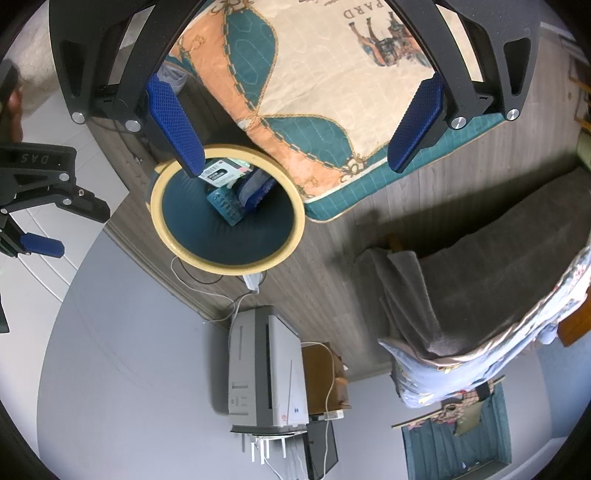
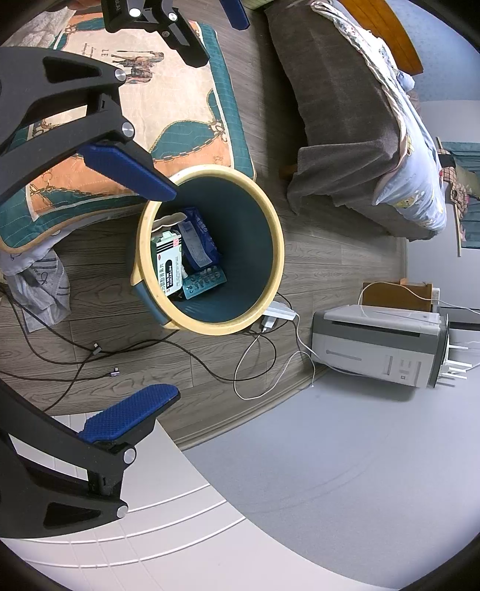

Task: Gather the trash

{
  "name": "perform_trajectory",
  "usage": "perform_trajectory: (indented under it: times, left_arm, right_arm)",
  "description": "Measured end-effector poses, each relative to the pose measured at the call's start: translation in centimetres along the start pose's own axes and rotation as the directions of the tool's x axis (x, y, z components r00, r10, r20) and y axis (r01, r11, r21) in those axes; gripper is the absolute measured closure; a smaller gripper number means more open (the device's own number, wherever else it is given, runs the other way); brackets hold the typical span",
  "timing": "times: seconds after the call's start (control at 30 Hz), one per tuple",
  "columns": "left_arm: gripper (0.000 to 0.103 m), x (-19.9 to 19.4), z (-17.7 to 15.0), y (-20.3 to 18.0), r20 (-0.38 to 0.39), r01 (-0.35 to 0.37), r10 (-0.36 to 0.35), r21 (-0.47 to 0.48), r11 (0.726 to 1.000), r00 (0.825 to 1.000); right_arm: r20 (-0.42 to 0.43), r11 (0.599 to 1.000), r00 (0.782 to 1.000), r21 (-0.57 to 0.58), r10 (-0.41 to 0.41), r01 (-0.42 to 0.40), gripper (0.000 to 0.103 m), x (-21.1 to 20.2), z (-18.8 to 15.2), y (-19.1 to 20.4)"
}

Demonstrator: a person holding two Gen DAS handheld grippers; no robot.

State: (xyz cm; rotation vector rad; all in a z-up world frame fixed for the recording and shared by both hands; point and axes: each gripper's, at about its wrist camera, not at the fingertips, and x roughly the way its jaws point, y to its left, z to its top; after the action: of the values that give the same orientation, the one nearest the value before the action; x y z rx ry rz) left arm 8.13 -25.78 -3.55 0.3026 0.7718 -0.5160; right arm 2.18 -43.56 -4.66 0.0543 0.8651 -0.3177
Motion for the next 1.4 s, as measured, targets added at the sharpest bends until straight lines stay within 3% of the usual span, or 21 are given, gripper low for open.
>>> perform_trajectory:
  times: [1.4]
  left_arm:
    - [0.005, 0.02, -0.87, 0.27, -0.010, 0.020, -0.020, -0.003, 1.000, 1.000]
  right_arm:
    - [-0.007, 1.000, 1.000, 0.001, 0.001, -0.001, 0.006, 0.27, -0.28, -0.26]
